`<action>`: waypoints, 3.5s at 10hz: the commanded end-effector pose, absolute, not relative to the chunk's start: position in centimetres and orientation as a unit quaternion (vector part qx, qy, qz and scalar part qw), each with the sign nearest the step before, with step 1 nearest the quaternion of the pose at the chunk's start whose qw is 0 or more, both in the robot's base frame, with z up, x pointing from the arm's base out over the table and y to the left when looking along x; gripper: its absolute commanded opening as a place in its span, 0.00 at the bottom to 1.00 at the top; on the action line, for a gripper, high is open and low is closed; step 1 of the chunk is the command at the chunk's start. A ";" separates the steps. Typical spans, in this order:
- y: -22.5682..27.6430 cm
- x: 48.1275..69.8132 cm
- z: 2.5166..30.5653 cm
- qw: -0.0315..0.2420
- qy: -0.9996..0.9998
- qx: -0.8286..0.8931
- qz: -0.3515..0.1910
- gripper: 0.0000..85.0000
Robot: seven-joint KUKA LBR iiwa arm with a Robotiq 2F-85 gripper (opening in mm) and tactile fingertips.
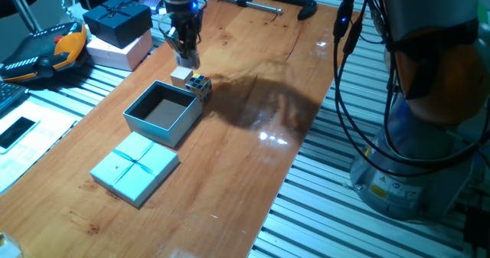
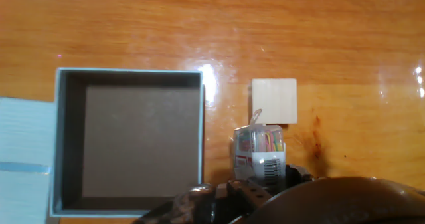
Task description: Take everything out of the gift box
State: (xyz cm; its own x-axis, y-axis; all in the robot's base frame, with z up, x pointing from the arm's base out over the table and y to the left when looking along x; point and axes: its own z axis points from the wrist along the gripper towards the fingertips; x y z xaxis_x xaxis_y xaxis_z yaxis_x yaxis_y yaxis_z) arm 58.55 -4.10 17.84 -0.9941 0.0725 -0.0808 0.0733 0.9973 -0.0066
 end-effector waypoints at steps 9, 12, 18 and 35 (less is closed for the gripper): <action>-9.5 56.9 17.0 0.047 0.998 0.044 -0.024 0.01; -12.0 57.5 15.9 0.039 0.998 0.045 -0.023 0.01; -12.2 58.5 11.8 0.048 0.998 0.047 -0.011 0.01; -11.3 59.3 7.4 0.071 0.996 0.054 -0.014 0.02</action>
